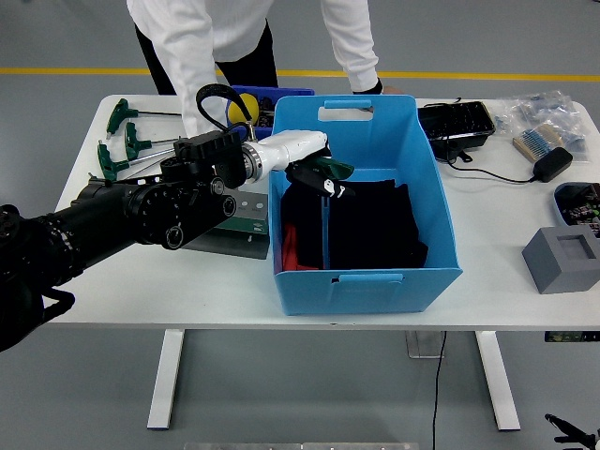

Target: Lift tool from toolbox,place it in box,lift tool from toolbox,place it in box

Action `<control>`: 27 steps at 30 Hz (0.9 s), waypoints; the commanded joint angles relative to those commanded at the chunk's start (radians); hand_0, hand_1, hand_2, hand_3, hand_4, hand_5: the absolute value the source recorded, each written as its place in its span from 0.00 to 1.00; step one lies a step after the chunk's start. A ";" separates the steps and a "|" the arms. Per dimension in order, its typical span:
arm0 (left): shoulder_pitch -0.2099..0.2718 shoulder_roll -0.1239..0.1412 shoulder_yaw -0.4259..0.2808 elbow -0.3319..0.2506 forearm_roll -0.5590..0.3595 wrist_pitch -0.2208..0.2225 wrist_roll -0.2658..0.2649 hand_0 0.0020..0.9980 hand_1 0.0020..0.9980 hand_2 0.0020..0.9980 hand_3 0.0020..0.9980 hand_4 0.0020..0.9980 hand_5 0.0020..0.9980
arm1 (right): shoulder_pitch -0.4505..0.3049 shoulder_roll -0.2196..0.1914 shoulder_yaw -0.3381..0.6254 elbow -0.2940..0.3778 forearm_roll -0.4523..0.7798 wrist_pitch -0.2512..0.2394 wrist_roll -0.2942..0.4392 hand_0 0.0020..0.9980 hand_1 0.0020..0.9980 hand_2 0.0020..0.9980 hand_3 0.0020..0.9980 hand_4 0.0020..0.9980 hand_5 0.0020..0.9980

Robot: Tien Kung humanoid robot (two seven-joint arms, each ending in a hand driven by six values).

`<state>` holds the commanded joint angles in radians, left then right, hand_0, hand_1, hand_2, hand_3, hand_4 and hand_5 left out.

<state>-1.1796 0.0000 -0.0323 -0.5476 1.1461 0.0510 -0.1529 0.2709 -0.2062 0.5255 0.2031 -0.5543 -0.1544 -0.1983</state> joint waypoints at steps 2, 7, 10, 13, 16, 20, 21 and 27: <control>0.001 0.000 0.020 0.007 -0.022 0.002 -0.003 0.18 0.00 0.09 0.22 0.95 0.72 | 0.000 -0.001 0.001 0.001 -0.004 0.000 -0.001 0.65 0.66 0.72 0.58 0.83 0.69; 0.001 0.000 0.011 0.019 -0.010 -0.011 0.004 0.18 0.01 0.10 0.26 0.95 0.72 | -0.001 -0.005 0.004 0.002 -0.016 0.002 -0.002 0.65 0.66 0.72 0.58 0.83 0.69; -0.001 0.000 -0.007 0.031 0.005 -0.024 0.008 0.18 0.01 0.10 0.26 0.95 0.72 | 0.000 -0.008 0.008 0.002 -0.029 0.002 -0.004 0.65 0.66 0.72 0.58 0.83 0.69; -0.006 0.000 -0.023 0.044 0.013 -0.032 0.011 0.18 0.02 0.12 0.28 0.94 0.71 | 0.002 -0.012 0.014 0.003 -0.042 0.003 -0.006 0.65 0.66 0.72 0.58 0.83 0.69; -0.013 0.000 -0.024 0.051 0.006 -0.028 0.009 0.18 0.02 0.12 0.28 0.94 0.71 | 0.005 -0.016 0.018 0.003 -0.052 0.003 -0.007 0.65 0.66 0.72 0.58 0.83 0.69; -0.029 0.000 -0.006 0.049 -0.023 -0.011 -0.001 0.18 0.04 0.14 0.31 0.97 0.73 | 0.008 -0.020 0.023 0.004 -0.063 0.004 -0.009 0.65 0.65 0.71 0.58 0.83 0.69; -0.033 0.000 0.001 0.046 -0.033 -0.005 -0.004 0.18 0.04 0.14 0.31 0.97 0.73 | 0.008 -0.021 0.024 0.004 -0.066 0.004 -0.009 0.65 0.65 0.71 0.58 0.83 0.69; -0.044 0.000 0.025 0.025 -0.069 0.009 -0.014 0.18 0.07 0.17 0.34 0.99 0.74 | 0.015 -0.026 0.025 0.004 -0.066 0.004 -0.008 0.65 0.65 0.71 0.58 0.83 0.69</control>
<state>-1.2233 0.0000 -0.0078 -0.5229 1.0773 0.0602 -0.1672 0.2854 -0.2318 0.5510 0.2070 -0.6208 -0.1508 -0.2065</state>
